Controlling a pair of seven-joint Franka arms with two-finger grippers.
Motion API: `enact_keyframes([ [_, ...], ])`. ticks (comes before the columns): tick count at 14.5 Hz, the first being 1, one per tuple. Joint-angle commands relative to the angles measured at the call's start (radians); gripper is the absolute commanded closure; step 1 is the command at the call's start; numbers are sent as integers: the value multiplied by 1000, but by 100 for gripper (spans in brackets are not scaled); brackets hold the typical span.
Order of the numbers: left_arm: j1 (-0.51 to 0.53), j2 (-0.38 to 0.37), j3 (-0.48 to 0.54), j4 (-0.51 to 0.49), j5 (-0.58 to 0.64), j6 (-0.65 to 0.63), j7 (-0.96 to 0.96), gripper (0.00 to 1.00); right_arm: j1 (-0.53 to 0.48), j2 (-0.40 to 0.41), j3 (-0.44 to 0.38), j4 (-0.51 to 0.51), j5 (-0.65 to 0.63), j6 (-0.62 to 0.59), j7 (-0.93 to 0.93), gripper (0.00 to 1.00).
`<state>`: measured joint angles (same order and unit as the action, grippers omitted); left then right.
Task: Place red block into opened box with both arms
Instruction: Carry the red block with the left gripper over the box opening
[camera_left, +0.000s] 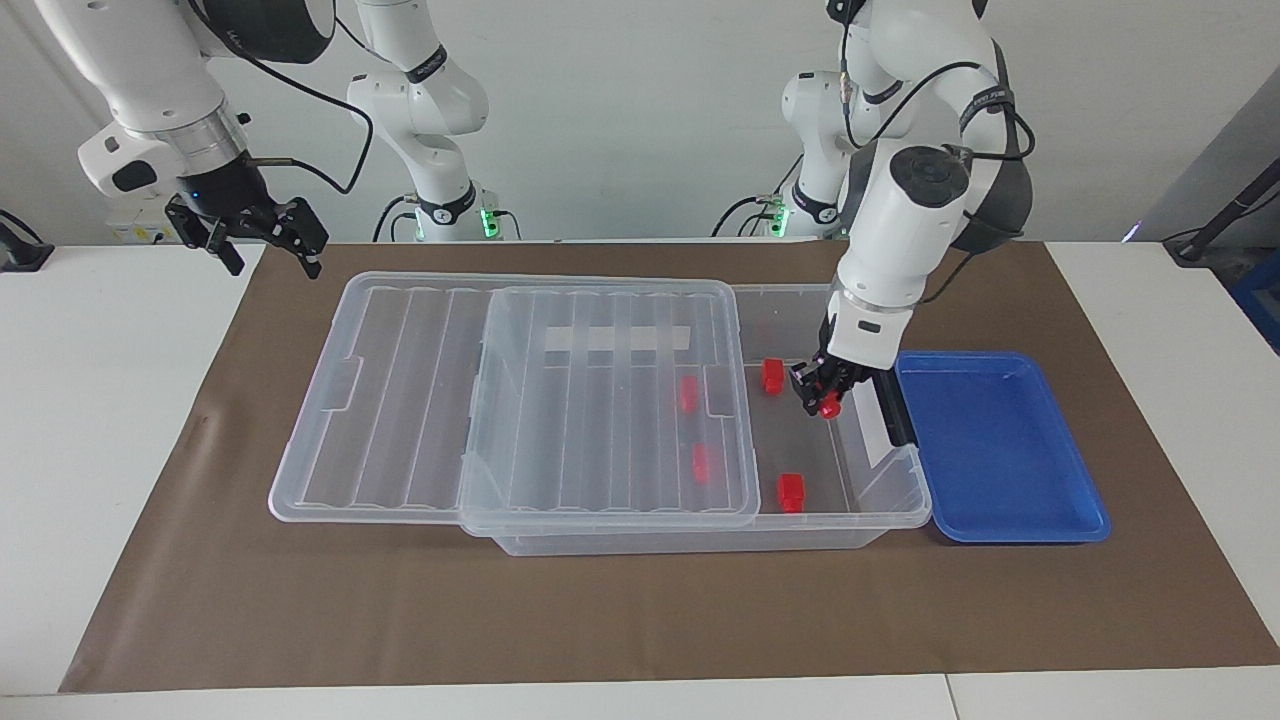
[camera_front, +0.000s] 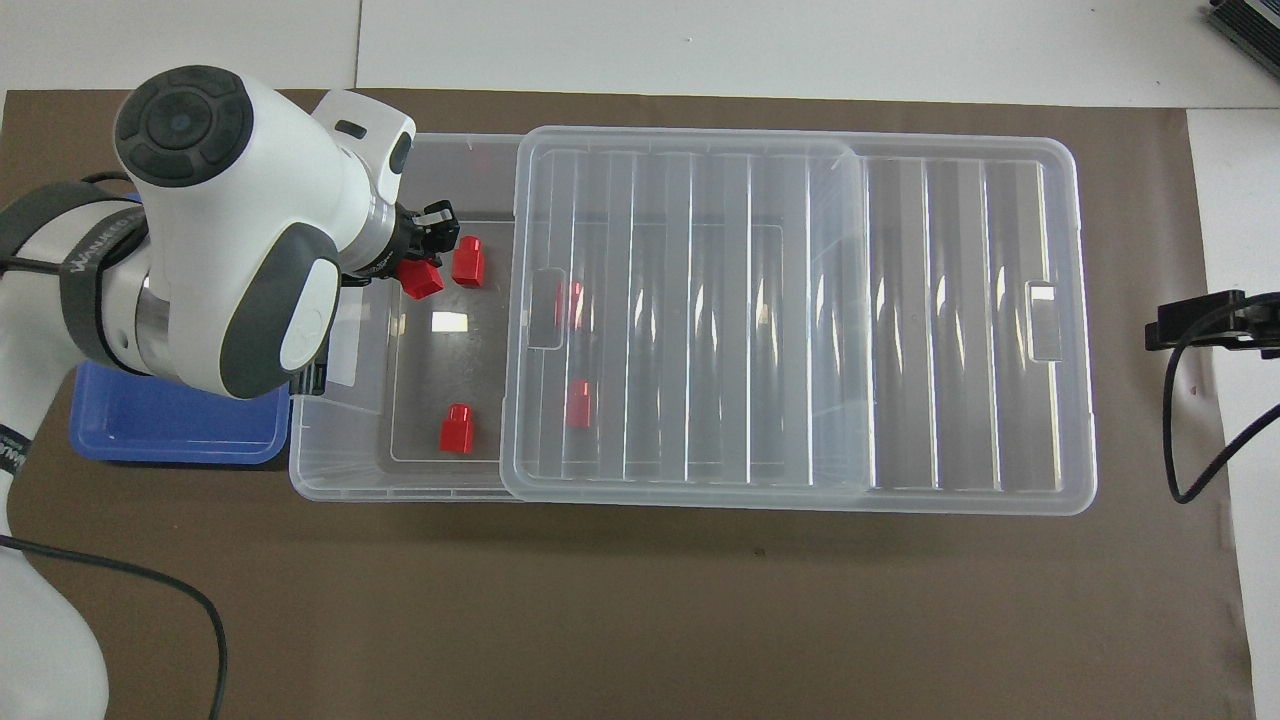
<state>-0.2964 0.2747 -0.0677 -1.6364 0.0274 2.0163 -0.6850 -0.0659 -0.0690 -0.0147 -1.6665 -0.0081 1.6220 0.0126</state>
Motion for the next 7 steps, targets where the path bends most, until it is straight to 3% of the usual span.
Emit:
enact_keyframes([
  [1,-13,-11,11,-101,72,87,-18,100,-6,-6,6,-13,14,2,13,0],
  [4,-23,-5,11,-178,88,166,-21,100,-8,-11,6,-15,14,2,12,0],
  [7,-55,56,16,-187,106,223,-51,100,-8,-11,6,-16,14,4,12,0],
])
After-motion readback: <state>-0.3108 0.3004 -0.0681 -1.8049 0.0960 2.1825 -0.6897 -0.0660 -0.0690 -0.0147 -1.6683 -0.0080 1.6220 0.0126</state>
